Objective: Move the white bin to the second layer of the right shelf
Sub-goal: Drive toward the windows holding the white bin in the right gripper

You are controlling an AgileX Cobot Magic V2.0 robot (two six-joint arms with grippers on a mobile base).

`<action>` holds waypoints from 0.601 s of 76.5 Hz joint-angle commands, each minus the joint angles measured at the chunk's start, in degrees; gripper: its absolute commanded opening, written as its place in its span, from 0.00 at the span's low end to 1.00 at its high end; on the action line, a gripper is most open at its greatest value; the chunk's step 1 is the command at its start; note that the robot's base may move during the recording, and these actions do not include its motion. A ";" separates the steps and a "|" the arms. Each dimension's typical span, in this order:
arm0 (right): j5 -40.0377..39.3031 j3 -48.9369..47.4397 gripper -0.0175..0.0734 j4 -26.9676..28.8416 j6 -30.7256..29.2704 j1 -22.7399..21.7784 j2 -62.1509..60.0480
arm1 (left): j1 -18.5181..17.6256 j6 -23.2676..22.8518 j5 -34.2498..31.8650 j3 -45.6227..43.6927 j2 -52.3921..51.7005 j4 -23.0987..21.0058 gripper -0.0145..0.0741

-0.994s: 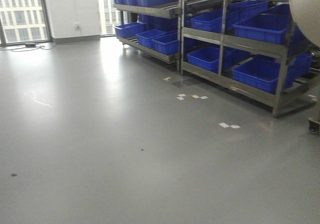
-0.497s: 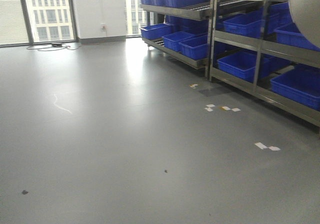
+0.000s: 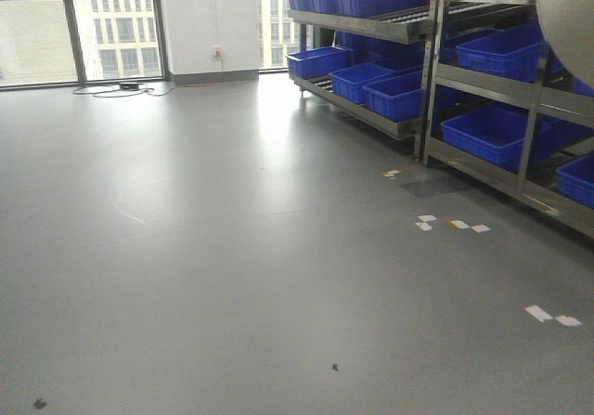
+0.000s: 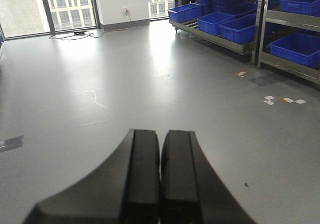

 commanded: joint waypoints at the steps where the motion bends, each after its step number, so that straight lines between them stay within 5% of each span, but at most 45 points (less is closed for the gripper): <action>1: -6.00 -1.80 0.25 -0.45 -0.14 -0.35 0.34 | -0.33 -0.30 -5.00 2.11 -0.80 0.00 0.26; 46: -6.00 -1.80 0.25 -0.45 -0.14 -0.35 0.34 | -0.33 -0.30 -5.00 2.11 -0.80 0.00 0.26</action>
